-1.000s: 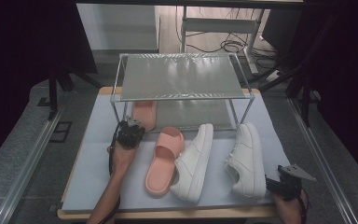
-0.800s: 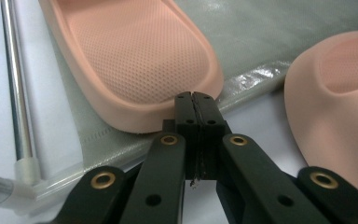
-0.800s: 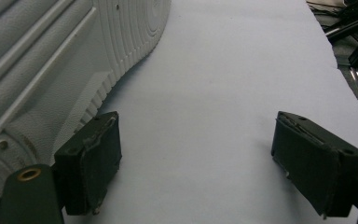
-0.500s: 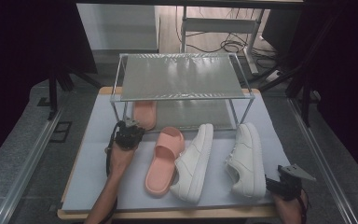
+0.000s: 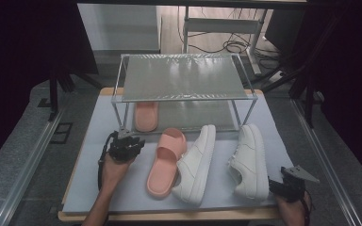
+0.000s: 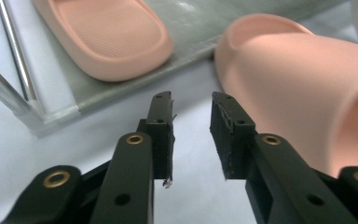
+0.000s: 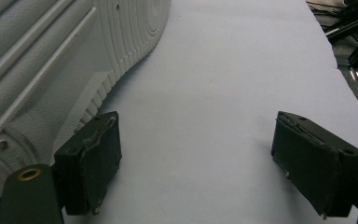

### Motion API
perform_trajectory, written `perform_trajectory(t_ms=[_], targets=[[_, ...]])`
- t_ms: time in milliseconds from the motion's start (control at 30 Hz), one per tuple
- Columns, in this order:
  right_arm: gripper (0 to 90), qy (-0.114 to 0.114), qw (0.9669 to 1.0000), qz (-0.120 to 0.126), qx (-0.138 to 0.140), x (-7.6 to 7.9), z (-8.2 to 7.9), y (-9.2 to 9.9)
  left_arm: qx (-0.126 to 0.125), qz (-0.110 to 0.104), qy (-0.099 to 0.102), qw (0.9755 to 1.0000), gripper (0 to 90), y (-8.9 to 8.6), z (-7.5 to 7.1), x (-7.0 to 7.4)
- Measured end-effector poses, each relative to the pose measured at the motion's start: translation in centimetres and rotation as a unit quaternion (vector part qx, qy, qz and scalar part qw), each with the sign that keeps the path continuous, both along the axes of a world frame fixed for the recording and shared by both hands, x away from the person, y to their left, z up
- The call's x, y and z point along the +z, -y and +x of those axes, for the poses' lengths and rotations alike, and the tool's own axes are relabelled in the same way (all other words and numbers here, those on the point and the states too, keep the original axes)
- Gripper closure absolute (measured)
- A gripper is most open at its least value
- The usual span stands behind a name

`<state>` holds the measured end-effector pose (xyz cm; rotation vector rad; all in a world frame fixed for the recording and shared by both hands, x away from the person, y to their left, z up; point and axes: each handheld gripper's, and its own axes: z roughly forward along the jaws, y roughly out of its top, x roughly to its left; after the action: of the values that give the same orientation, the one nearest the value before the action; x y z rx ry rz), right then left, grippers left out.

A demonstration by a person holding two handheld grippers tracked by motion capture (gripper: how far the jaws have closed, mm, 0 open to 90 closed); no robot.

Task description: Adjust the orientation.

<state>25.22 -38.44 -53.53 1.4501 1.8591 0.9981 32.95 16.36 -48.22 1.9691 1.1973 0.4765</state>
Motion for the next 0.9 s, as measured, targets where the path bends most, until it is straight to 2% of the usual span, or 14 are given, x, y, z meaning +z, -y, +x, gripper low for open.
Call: perform_trajectory(t_ms=[467, 667, 900], targets=[[15.5, 0.0, 1.0, 0.001, 0.0, 0.0, 0.0, 0.0, -0.04, -0.018, 0.001, 0.999, 56.1, 1.1, -3.1, 1.4], [15.5, 0.0, 1.0, 0.001, 0.0, 0.0, 0.0, 0.0, -0.053, -0.025, -0.002, 0.9983, 54.4, 2.2, -3.3, 1.3], [15.5, 0.0, 1.0, 0.001, 0.0, 0.0, 0.0, 0.0, -0.061, -0.023, -0.01, 0.9978, 54.6, 3.5, -2.6, 0.6]])
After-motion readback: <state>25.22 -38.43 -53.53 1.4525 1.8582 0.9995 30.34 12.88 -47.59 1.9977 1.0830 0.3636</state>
